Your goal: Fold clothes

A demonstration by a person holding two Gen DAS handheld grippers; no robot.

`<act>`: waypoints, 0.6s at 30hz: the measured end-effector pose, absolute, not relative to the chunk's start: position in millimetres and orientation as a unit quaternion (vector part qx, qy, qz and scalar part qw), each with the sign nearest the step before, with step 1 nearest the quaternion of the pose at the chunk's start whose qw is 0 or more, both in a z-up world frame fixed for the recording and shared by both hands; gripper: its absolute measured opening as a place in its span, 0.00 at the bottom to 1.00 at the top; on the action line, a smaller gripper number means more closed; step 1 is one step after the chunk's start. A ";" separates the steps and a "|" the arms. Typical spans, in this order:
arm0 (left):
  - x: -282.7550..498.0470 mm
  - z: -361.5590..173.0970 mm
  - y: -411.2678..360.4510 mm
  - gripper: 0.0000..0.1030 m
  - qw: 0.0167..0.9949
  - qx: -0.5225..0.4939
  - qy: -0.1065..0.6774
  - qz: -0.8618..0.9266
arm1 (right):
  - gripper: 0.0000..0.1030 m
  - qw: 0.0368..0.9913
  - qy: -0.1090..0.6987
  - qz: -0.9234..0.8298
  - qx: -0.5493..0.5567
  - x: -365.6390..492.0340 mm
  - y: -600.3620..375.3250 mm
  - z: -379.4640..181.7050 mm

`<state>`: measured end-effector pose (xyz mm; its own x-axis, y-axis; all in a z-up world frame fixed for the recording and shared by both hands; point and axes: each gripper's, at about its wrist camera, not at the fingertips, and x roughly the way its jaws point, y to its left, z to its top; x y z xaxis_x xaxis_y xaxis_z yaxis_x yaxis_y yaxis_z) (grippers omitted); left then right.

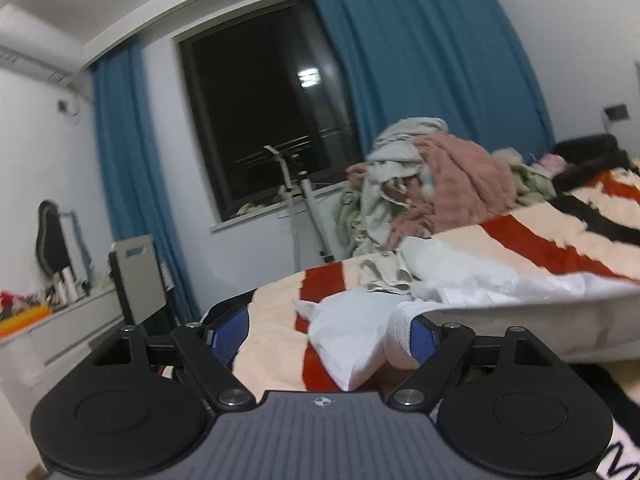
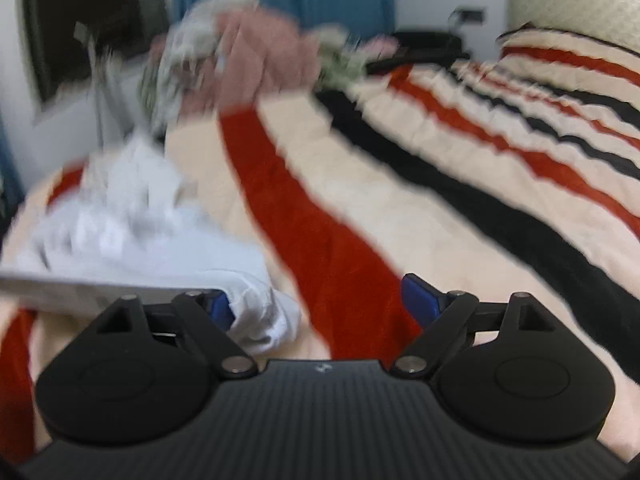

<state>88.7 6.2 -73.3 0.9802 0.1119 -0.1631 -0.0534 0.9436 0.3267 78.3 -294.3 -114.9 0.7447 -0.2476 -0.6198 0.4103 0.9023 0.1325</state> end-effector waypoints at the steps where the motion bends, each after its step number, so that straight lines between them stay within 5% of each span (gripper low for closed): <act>1: 86.2 -70.6 8.9 0.81 0.982 0.156 0.097 0.045 | 0.83 0.919 0.328 -0.171 0.138 82.3 -294.8 -119.9; 9: 84.5 -81.1 9.2 0.81 0.974 0.152 0.167 0.008 | 0.82 0.939 0.227 -0.210 0.151 64.9 -301.1 -95.9; 18: 102.2 -114.9 -12.3 0.82 0.954 0.196 0.215 -0.072 | 0.82 0.942 0.224 -0.198 0.154 66.9 -303.4 -93.3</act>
<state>102.2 -12.3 -114.9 0.8971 -0.0539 -0.4385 0.2226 0.9125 0.3431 66.9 -303.4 -93.3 0.8213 -0.3050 -0.4821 0.4426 0.8739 0.2010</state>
